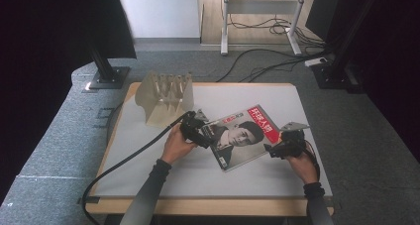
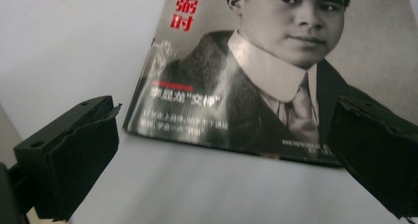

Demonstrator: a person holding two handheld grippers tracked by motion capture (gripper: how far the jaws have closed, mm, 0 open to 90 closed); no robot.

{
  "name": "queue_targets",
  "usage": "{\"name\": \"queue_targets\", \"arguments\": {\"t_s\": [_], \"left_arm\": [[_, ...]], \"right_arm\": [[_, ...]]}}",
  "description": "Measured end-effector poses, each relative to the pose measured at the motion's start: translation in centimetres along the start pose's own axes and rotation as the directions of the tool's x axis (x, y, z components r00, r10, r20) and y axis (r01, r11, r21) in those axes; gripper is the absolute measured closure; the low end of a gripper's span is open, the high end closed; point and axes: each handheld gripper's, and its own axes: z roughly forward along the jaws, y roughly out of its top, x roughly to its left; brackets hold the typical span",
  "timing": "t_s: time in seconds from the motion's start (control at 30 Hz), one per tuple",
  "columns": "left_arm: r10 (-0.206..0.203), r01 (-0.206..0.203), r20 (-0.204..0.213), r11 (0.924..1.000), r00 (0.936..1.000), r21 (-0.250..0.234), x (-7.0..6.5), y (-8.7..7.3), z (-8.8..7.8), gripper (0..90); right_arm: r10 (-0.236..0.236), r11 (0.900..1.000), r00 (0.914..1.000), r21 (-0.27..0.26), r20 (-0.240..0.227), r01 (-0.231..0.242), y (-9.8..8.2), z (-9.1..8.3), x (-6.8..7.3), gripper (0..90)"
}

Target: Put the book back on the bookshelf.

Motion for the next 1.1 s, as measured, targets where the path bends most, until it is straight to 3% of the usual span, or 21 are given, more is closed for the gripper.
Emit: {"name": "queue_targets", "arguments": {"t_s": [0.4,0.8,0.93,1.0,1.1], "left_arm": [[0.017,-0.017,-0.011,0.9998,0.9998,0.007,0.8,3.1,3.4,0.0],[-0.018,0.018,0.000,0.9997,0.9998,0.015,2.9,2.7,6.8,0.0],[-0.027,0.026,0.044,0.9991,0.9986,0.034,3.2,2.2,7.7,0.0],[-0.051,0.048,0.091,0.9984,0.9945,0.029,3.3,2.0,8.0,0.0],[-0.033,0.031,0.104,0.9993,0.9940,0.021,2.6,1.9,7.9,0.0]], "right_arm": [[-0.015,0.999,0.9998,0.029,-0.012,0.015,1.0,2.3,-1.2,0.0],[0.039,0.998,0.9988,0.059,-0.030,-0.037,0.1,4.9,-3.3,0.2],[0.053,0.997,0.9975,0.066,-0.048,-0.050,-0.2,5.4,-3.5,0.4],[0.042,0.997,0.9978,0.067,-0.051,-0.039,-0.4,5.6,-3.5,0.0],[0.036,0.998,0.9971,0.058,-0.066,-0.033,-0.6,5.5,-3.4,0.0]]}}
